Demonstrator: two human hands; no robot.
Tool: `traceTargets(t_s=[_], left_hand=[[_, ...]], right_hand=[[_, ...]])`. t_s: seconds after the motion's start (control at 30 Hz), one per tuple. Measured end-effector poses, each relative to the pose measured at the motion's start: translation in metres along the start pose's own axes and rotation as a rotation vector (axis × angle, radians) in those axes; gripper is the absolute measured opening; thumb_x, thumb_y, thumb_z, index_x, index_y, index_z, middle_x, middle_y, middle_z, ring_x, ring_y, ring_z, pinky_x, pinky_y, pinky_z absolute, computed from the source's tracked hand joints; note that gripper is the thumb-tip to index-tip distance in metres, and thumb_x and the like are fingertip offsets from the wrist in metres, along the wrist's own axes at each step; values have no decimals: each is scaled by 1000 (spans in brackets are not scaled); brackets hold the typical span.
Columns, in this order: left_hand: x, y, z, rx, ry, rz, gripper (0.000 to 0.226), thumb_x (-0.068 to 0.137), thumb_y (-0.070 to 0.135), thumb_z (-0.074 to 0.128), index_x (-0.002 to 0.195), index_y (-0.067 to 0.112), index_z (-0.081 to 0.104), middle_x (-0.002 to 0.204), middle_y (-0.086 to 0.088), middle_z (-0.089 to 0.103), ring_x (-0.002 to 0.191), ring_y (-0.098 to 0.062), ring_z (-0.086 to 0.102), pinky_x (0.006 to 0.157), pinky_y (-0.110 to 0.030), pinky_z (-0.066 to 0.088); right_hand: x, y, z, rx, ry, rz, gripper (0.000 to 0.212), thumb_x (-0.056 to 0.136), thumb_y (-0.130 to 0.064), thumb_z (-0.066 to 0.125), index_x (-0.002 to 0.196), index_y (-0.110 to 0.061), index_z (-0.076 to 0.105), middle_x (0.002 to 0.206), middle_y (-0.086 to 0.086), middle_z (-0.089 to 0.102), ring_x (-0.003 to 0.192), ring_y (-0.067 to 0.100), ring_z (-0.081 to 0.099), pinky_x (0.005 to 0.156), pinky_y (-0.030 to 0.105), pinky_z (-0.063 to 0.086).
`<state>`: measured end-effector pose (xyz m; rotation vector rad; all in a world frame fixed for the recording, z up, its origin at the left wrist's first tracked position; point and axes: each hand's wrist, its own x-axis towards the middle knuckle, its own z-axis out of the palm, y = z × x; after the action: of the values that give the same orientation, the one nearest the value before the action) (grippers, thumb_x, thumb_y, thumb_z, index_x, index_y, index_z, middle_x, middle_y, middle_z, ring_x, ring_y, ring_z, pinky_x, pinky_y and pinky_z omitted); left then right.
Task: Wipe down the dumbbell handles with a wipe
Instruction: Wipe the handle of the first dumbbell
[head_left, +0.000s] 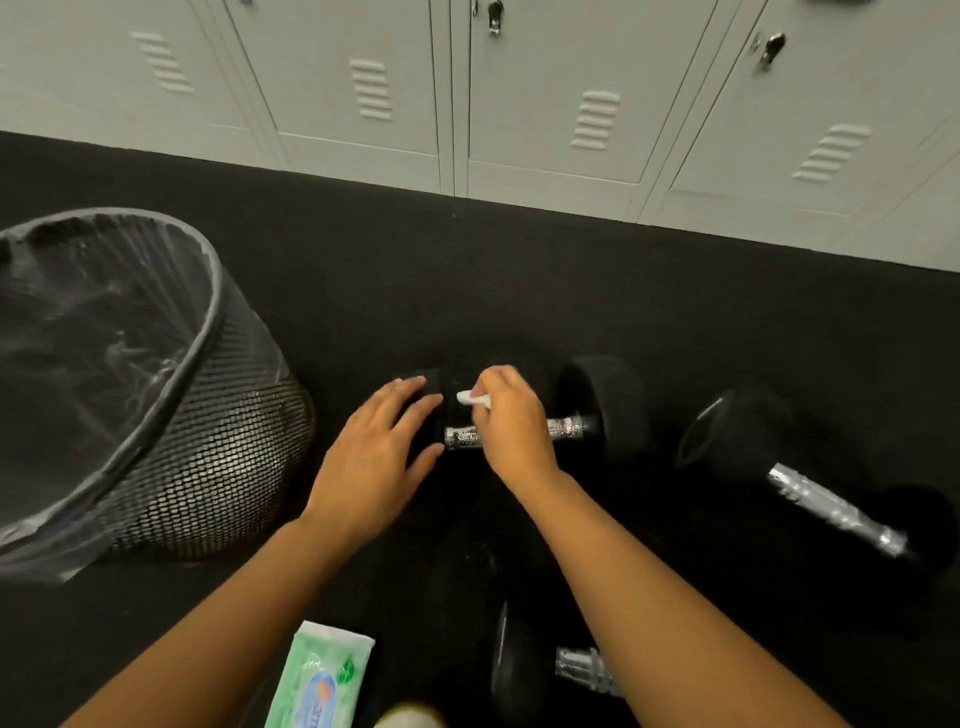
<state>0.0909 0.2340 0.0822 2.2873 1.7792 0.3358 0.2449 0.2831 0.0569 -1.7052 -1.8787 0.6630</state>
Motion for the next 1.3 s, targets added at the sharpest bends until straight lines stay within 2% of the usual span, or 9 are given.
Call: traceTargets(t_s=[0.1, 0.17, 0.27, 0.47, 0.73, 0.87, 1.0, 1.17, 1.3], left_hand=[[-6, -8, 13, 16, -36, 37, 60, 90, 48, 34, 143, 20, 29, 152, -2, 25, 141, -17, 16, 113, -38, 19], [-9, -10, 17, 19, -58, 48, 65, 88, 53, 27, 145, 21, 20, 154, 1, 17, 142, -14, 7, 112, -35, 10], [-11, -12, 19, -11, -76, 63, 70, 87, 56, 35, 146, 23, 15, 155, 2, 11, 142, -12, 1, 112, -35, 11], [-10, -14, 21, -92, -75, 74, 75, 84, 58, 40, 146, 24, 17, 156, 3, 12, 143, -11, 1, 113, -35, 13], [-9, -15, 21, -230, -64, 44, 80, 77, 52, 54, 144, 29, 17, 155, 11, 9, 142, -4, -3, 113, -35, 17], [-9, -14, 22, -247, -58, 38, 81, 77, 50, 57, 143, 31, 15, 154, 13, 7, 141, -1, -6, 112, -32, 10], [-7, -16, 21, -220, -80, 44, 81, 77, 49, 60, 143, 30, 16, 155, 14, 4, 141, -1, -9, 112, -30, 3], [-4, -15, 19, -239, -94, 60, 81, 78, 46, 64, 143, 29, 19, 154, 16, 1, 140, 0, -13, 113, -28, -1], [-3, -14, 18, -269, -109, 47, 81, 77, 45, 66, 142, 30, 19, 153, 19, 0, 139, 2, -14, 112, -25, -3]], right_hand=[[-9, 7, 18, -130, -126, -75, 13, 85, -4, 51, 97, -8, 55, 98, 9, 62, 93, 25, 58, 71, 30, 42], [-19, 13, 26, -207, -171, -141, 25, 86, -5, 51, 110, -7, 56, 108, 12, 63, 106, 27, 57, 86, 32, 43], [-34, 25, 27, -291, -217, -244, 39, 91, -9, 45, 129, -4, 48, 133, 14, 50, 129, 29, 39, 110, 38, 21], [-21, 31, 22, -329, -275, -219, 40, 96, -14, 35, 135, -8, 41, 140, 9, 44, 135, 22, 30, 112, 32, 9], [-23, 36, 15, -322, -258, -292, 38, 95, -22, 39, 130, -11, 48, 131, 4, 53, 126, 19, 42, 111, 31, 17], [-5, 21, 26, -335, -295, -212, 31, 95, -22, 35, 106, -12, 62, 108, 4, 64, 105, 19, 54, 105, 35, 30], [-19, 28, 27, -264, -254, -203, 35, 94, -12, 42, 127, -11, 52, 130, 6, 54, 126, 21, 43, 111, 29, 16], [-2, 17, 26, -297, -272, -114, 16, 91, -11, 46, 90, -11, 61, 91, 6, 65, 88, 21, 57, 101, 32, 33], [-9, 25, 21, -261, -261, -217, 15, 88, -8, 48, 91, -14, 61, 88, -1, 65, 86, 15, 58, 104, 29, 28]])
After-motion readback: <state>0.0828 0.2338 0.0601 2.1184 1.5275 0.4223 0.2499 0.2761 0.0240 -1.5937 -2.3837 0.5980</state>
